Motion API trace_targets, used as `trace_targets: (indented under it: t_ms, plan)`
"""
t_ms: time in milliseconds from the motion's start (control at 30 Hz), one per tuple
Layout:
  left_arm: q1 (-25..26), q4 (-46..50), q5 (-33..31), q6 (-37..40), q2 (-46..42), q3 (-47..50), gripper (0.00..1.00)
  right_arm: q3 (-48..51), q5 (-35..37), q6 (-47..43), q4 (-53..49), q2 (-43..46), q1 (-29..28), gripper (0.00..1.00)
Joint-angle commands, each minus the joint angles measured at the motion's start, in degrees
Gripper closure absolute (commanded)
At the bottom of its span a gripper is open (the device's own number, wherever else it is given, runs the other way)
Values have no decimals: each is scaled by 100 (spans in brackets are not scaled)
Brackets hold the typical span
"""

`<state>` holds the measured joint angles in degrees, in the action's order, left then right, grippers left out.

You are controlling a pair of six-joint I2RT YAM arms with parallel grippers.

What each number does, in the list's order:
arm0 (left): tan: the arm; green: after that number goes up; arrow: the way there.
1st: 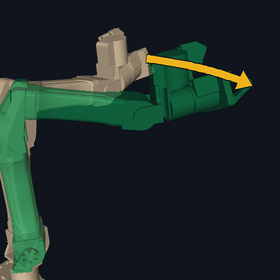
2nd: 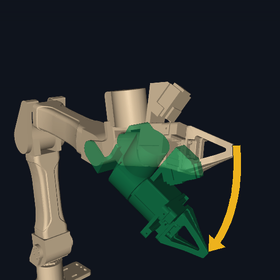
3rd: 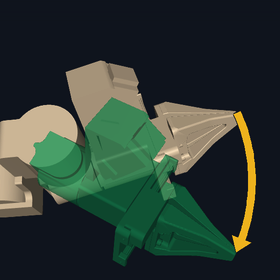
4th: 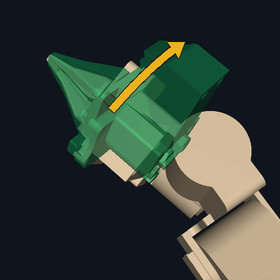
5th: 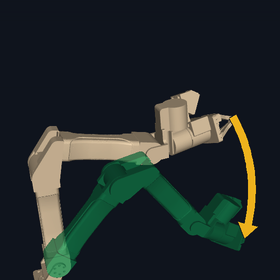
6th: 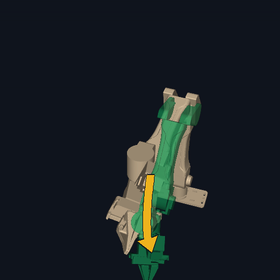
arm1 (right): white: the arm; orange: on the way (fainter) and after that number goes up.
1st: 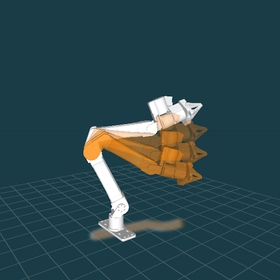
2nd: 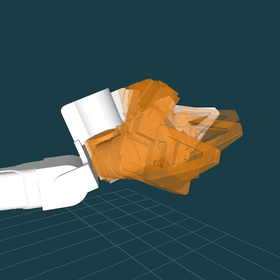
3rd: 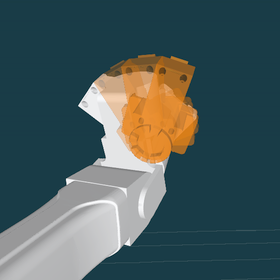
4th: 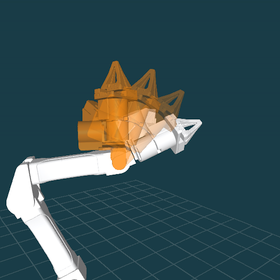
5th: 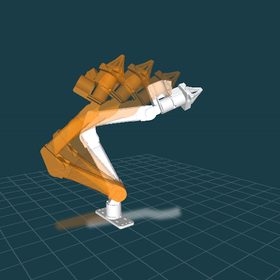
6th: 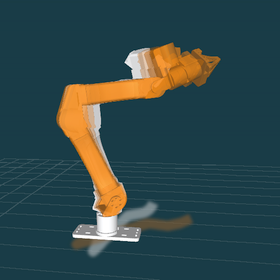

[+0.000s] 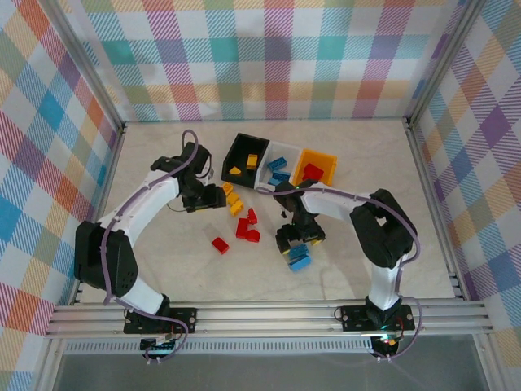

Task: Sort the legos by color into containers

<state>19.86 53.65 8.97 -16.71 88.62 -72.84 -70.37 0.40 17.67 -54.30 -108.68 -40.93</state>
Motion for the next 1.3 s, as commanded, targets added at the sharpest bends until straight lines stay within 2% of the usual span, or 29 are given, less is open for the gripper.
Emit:
trace_targets:
  t_ms: [0,233,400,500,767,1033,1267]
  plan:
    - [18,71,-45,37,-127,67,39,-143,261,-89,119,-217,-62,15]
    - [1,111,-66,56,-94,30,38,-35,359,166,172,-136,-144,35]
    - [0,47,-26,14,-20,40,38,-54,482,254,22,220,-143,35]
    - [1,14,38,-24,47,-8,38,-402,612,173,-236,387,-126,34]
    - [7,58,90,-73,-47,251,37,-2384,584,-85,-731,119,191,32]
    - [27,158,225,-406,-508,1065,37,-4766,746,-312,-820,-1293,621,31]
    - [18,344,262,-621,-793,1411,36,-6198,901,-274,-787,-2456,952,31]
